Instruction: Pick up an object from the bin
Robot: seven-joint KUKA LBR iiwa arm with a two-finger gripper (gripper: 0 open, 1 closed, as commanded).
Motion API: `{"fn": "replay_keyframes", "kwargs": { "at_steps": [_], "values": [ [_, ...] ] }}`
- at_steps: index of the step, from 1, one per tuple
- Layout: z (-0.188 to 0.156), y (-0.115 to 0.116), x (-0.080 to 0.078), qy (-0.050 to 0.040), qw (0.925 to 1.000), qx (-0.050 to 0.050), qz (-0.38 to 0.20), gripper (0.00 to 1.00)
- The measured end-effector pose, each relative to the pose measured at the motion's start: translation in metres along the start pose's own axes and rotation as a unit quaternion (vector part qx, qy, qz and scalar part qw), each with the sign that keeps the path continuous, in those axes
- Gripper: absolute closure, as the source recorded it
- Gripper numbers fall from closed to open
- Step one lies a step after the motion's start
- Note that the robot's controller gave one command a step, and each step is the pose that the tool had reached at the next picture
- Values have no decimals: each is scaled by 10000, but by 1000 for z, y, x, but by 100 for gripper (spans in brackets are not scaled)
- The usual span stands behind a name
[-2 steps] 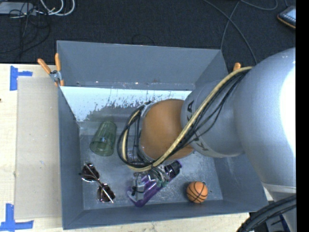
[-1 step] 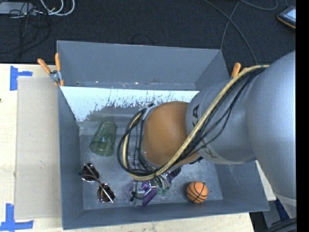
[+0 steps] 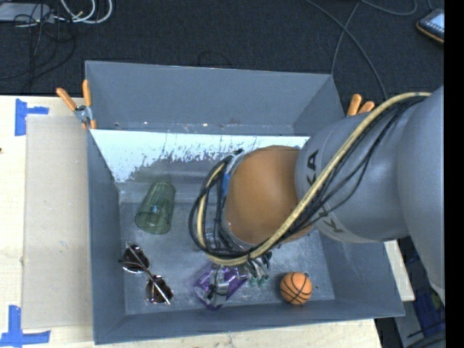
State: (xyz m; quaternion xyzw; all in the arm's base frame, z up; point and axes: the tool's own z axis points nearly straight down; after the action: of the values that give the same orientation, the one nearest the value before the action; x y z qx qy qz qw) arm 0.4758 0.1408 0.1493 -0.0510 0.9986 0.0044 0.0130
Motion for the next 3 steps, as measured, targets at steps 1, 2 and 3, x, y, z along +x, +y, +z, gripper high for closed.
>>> {"fn": "replay_keyframes", "kwargs": {
  "at_steps": [1, 2, 3],
  "values": [
    [45, -23, -2, -3, 9989, -21, 459, 0],
    [46, -42, 1, -7, 9997, -20, 225, 0],
    [-17, -27, -12, 37, 9992, -20, 403, 0]
  ]
}}
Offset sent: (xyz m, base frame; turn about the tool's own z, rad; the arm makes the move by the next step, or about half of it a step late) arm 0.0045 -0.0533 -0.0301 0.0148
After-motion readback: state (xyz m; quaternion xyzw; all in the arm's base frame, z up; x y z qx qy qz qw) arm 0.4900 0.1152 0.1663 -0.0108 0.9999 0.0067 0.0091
